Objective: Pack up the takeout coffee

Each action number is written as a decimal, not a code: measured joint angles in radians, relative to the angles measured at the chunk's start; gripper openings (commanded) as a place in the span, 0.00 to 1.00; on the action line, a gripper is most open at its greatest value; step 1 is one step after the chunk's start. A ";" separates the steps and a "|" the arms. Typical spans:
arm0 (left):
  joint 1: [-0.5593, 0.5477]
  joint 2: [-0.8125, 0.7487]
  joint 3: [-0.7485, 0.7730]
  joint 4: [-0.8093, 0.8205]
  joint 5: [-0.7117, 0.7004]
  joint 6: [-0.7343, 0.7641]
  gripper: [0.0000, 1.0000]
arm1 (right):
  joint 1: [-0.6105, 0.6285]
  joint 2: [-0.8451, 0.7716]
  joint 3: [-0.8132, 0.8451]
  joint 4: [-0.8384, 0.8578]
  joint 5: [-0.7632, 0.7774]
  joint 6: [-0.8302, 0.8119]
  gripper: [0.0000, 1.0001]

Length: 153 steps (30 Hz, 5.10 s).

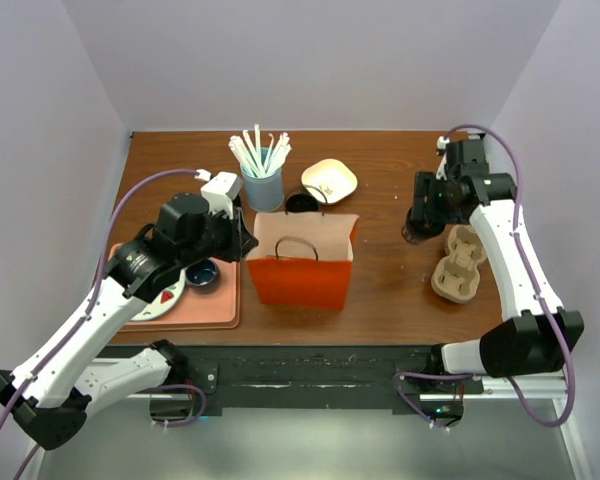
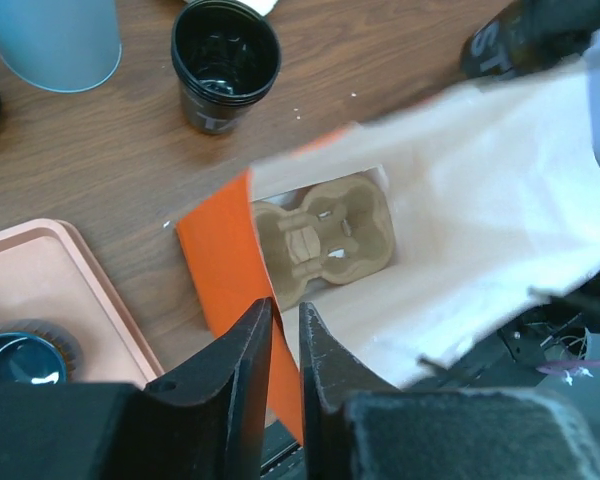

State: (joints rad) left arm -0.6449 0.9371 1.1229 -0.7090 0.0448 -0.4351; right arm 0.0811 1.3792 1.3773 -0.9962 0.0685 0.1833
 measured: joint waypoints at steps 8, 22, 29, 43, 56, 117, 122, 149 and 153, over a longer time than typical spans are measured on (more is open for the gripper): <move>0.000 0.071 0.043 -0.029 -0.024 -0.001 0.39 | 0.046 -0.048 0.314 -0.074 -0.100 -0.004 0.55; 0.010 0.150 0.177 -0.111 -0.126 -0.052 0.50 | 0.348 -0.110 0.554 0.037 -0.383 -0.089 0.52; 0.025 0.219 0.177 -0.122 -0.123 -0.051 0.47 | 0.423 -0.105 0.554 0.058 -0.467 -0.139 0.50; 0.049 0.285 0.215 -0.092 -0.086 -0.026 0.00 | 0.609 -0.056 0.554 -0.052 -0.449 -0.230 0.49; 0.029 -0.080 -0.137 0.175 0.074 0.013 0.00 | 0.994 0.145 0.626 -0.126 -0.047 -0.301 0.48; -0.069 -0.131 -0.290 0.385 0.073 0.039 0.00 | 1.143 -0.077 -0.006 0.103 0.286 -0.637 0.43; -0.083 -0.126 -0.280 0.378 0.063 0.061 0.00 | 1.143 -0.069 -0.006 0.095 0.232 -0.647 0.43; -0.092 -0.061 -0.152 0.041 0.145 0.030 0.00 | 1.224 -0.113 -0.122 0.061 0.268 -0.621 0.41; -0.092 -0.060 -0.152 0.080 0.108 0.027 0.00 | 1.228 -0.126 -0.175 0.104 0.337 -0.633 0.41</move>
State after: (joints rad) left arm -0.7364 0.8776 0.9707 -0.6289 0.1524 -0.4080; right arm 1.3090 1.2533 1.2026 -0.8925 0.4057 -0.4496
